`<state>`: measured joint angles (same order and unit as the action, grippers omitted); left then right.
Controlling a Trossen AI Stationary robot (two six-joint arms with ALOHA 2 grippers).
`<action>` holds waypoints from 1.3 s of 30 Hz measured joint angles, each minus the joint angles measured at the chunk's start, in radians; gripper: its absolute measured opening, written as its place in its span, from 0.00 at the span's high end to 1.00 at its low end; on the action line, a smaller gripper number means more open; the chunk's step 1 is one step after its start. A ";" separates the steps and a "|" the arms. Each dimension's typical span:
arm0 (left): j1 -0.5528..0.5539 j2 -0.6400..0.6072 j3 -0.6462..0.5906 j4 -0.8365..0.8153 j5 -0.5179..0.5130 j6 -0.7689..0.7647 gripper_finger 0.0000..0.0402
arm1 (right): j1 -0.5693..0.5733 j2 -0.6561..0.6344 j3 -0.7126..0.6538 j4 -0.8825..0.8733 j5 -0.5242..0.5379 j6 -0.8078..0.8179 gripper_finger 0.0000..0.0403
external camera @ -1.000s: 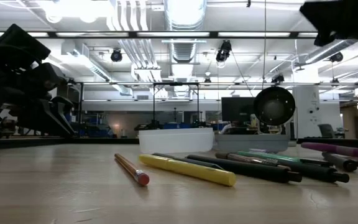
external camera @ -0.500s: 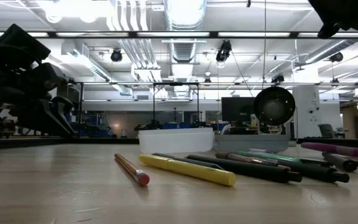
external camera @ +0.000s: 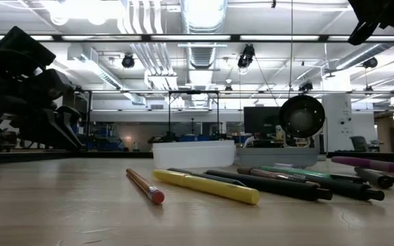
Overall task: Pick & place school supplies into a supply box
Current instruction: Put the purple scissor into the supply box
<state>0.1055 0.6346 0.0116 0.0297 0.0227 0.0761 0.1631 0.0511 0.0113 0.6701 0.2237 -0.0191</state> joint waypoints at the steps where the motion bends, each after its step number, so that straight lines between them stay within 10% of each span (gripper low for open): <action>1: 0.000 0.000 0.000 0.000 0.000 0.000 0.83 | 0.000 0.005 0.000 0.002 0.000 0.004 0.83; 17: 0.000 0.000 0.000 0.000 0.000 0.000 0.83 | 0.001 0.349 0.150 0.017 0.002 0.005 0.83; 39: 0.000 0.000 0.000 0.000 0.000 0.000 0.83 | 0.015 0.929 0.650 -1.251 0.036 0.517 0.83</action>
<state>0.1053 0.6346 0.0116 0.0299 0.0229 0.0761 0.1783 0.9798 0.6614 -0.5808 0.2593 0.4982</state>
